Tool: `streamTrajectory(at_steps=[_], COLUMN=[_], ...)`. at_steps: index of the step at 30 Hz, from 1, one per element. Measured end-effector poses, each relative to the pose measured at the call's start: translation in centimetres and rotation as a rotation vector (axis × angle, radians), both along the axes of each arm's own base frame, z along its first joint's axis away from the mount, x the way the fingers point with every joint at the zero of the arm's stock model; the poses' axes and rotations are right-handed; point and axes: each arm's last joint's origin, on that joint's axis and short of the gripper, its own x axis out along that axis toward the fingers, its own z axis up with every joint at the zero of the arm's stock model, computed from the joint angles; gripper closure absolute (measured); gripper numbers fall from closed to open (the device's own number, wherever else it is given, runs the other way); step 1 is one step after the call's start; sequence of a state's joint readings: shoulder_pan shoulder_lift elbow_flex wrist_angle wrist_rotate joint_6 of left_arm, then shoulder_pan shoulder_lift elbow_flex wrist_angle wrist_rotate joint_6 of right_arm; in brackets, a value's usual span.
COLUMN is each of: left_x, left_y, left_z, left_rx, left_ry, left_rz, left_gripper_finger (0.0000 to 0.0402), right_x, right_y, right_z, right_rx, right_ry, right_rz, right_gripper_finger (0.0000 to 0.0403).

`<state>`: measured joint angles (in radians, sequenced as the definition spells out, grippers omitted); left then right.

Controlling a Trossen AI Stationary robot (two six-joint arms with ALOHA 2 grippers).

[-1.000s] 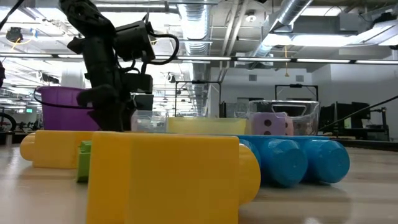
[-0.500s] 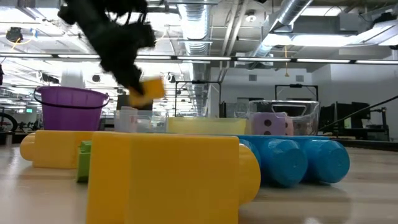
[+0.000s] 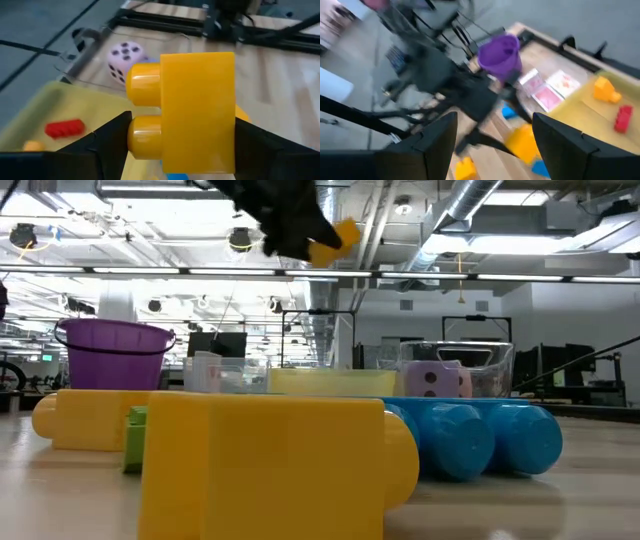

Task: Pick & Place Toys
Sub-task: Put the yellow gamepiece into the yellow bin

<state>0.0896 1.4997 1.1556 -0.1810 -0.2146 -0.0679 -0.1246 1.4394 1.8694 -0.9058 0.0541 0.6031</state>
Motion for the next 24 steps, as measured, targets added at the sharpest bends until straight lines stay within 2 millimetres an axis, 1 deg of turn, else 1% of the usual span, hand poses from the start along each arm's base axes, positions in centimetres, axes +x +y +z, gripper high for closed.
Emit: streamTrajectory(at_steps=[3,6,9,11,15,18,20,24], left_x=[1.9,3.6,4.7,5.1,5.0,4.5,4.2,4.1], left_y=[1.9,4.3,6.9,8.6,12.0,13.8,14.4,14.5], left_z=[-0.3,-1.1,-2.3,-3.4,-6.5,-8.4,-9.4,-10.6], left_rx=[0.034,0.039,0.032,0.019,-0.066,-0.137,-0.172,-0.196], left_ry=[0.022,0.051,0.083,0.113,0.172,0.219,0.256,0.311], left_rz=[0.031,0.081,0.141,0.181,0.303,0.374,0.396,0.397], left_gripper_finger=[0.0132,0.0134,0.0134,0.0133,0.0133,0.0132,0.0132,0.0133], right_x=[-1.1,-2.0,-2.6,-2.8,-2.7,-2.6,-2.6,-2.6], right_y=[0.1,0.2,0.3,0.3,0.4,0.6,0.7,0.8], right_z=[1.1,1.9,2.6,2.6,2.6,2.6,2.5,2.5], right_rx=[-0.008,-0.016,-0.021,-0.021,-0.02,-0.02,-0.019,-0.019], right_ry=[-0.066,-0.116,-0.161,-0.162,-0.16,-0.159,-0.158,-0.158], right_rz=[-0.001,-0.003,-0.003,-0.003,0.0,0.008,0.012,0.017], right_gripper_finger=[0.0153,0.0153,0.0153,0.0153,0.0153,0.0153,0.0153,0.0153])
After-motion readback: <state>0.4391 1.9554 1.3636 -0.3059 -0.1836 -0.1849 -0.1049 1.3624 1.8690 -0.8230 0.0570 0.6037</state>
